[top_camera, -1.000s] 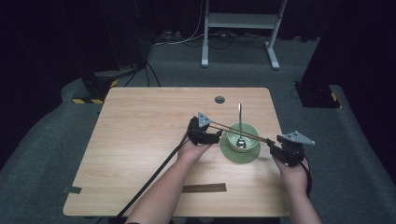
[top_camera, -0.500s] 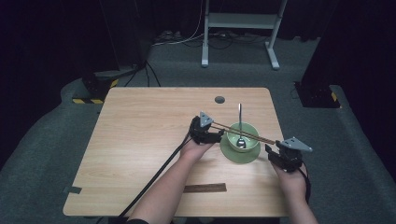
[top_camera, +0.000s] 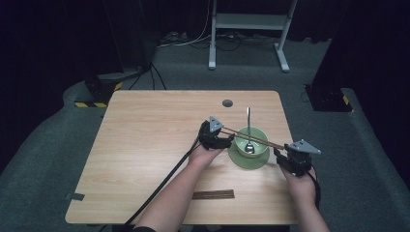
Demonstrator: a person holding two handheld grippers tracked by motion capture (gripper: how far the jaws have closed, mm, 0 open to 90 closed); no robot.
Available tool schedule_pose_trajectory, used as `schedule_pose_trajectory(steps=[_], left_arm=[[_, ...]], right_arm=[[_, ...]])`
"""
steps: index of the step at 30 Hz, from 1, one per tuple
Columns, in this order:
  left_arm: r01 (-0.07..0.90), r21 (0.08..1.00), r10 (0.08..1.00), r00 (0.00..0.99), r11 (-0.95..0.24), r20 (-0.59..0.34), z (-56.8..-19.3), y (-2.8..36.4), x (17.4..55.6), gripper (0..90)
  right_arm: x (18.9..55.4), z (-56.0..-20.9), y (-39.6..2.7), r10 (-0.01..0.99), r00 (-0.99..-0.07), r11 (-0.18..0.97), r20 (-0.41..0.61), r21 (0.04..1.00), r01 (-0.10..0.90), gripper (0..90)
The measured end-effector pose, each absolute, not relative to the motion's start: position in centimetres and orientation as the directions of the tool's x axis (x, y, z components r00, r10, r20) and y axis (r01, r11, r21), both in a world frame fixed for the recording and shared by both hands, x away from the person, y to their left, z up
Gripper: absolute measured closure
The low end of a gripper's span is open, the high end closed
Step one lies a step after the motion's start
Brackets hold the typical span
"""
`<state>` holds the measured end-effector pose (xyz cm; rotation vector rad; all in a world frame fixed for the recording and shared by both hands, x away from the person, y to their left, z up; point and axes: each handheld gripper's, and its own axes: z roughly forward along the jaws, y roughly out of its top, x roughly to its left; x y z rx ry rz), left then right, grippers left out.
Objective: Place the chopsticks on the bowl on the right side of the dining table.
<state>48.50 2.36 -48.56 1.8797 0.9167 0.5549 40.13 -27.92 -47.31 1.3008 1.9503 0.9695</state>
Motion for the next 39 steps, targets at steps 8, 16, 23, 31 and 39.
schedule_pose_trajectory(steps=[8,16,23,31,39], left_arm=[[0.378,0.882,0.781,0.624,-0.282,-0.018,-49.0,2.3,49.0,16.5],[0.387,0.873,0.763,0.646,-0.296,-0.028,-48.8,1.9,48.9,16.2],[0.379,0.87,0.763,0.646,-0.316,-0.004,-48.8,2.5,47.9,18.6],[0.369,0.874,0.757,0.653,-0.317,-0.001,-48.7,3.6,46.4,24.0],[0.371,0.88,0.754,0.656,-0.297,-0.022,-49.1,4.9,44.8,35.9]], right_arm=[[40.0,-47.4,-27.8,0.932,-0.352,0.263,-0.083,0.825,0.501,51.8],[40.1,-47.5,-28.2,0.936,-0.345,0.254,-0.075,0.821,0.511,51.3],[40.2,-47.4,-28.0,0.931,-0.356,0.261,-0.078,0.823,0.504,49.8],[40.3,-47.5,-27.8,0.927,-0.366,0.274,-0.085,0.82,0.502,48.9],[40.2,-47.4,-27.7,0.925,-0.368,0.281,-0.093,0.819,0.5,46.6]])
